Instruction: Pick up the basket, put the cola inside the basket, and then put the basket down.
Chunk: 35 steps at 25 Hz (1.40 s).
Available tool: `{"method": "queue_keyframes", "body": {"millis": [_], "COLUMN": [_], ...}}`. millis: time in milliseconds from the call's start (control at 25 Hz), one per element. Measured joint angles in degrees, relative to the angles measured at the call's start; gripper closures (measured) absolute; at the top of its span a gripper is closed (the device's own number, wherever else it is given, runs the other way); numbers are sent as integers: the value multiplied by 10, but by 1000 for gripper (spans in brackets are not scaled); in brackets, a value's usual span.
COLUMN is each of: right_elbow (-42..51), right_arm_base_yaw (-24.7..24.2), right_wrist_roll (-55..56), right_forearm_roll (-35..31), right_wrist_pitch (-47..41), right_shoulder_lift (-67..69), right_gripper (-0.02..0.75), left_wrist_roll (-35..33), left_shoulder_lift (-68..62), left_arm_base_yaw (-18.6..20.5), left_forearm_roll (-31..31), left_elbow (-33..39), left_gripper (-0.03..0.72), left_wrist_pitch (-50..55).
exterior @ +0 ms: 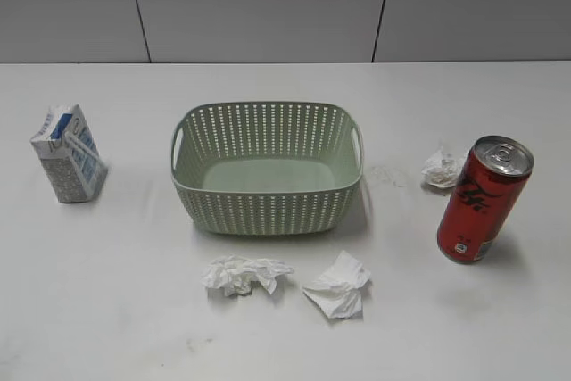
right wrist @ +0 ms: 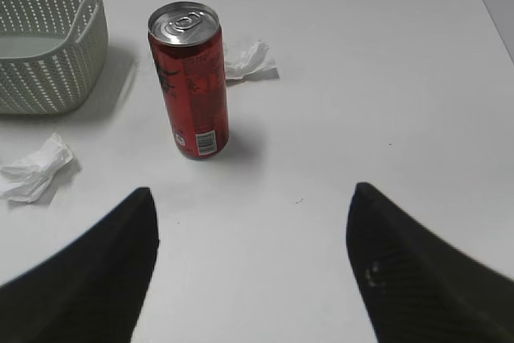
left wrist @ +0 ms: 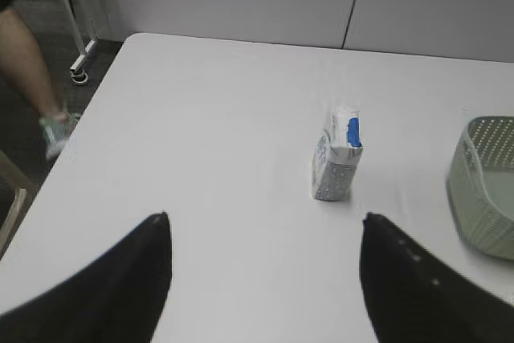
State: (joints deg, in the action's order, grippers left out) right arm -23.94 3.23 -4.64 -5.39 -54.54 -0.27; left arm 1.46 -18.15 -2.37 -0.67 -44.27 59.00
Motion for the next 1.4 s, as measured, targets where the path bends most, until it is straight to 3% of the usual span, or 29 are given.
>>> {"method": "queue_keyframes", "body": {"millis": [280,920,1120,1400], "right_elbow": [0,0,0,0], "right_arm_base_yaw": [0,0,0,0], "right_wrist_roll": [0,0,0,0], "right_forearm_roll": [0,0,0,0], "right_wrist_pitch": [0,0,0,0], "right_shoulder_lift": [0,0,0,0], "right_gripper": [171,171,171,171], "left_wrist_roll": [-20,-15,35,115], "left_shoulder_lift": [-156,-496,-588,-680], "left_arm_base_yaw": [-17,-128,-175,-238], "left_forearm_roll": [-44,-62,-26,10], "left_elbow": [-95,-328,-379,-389], "left_gripper": [130,130,137,144], "left_wrist_pitch": [-20,65,104,108]}}
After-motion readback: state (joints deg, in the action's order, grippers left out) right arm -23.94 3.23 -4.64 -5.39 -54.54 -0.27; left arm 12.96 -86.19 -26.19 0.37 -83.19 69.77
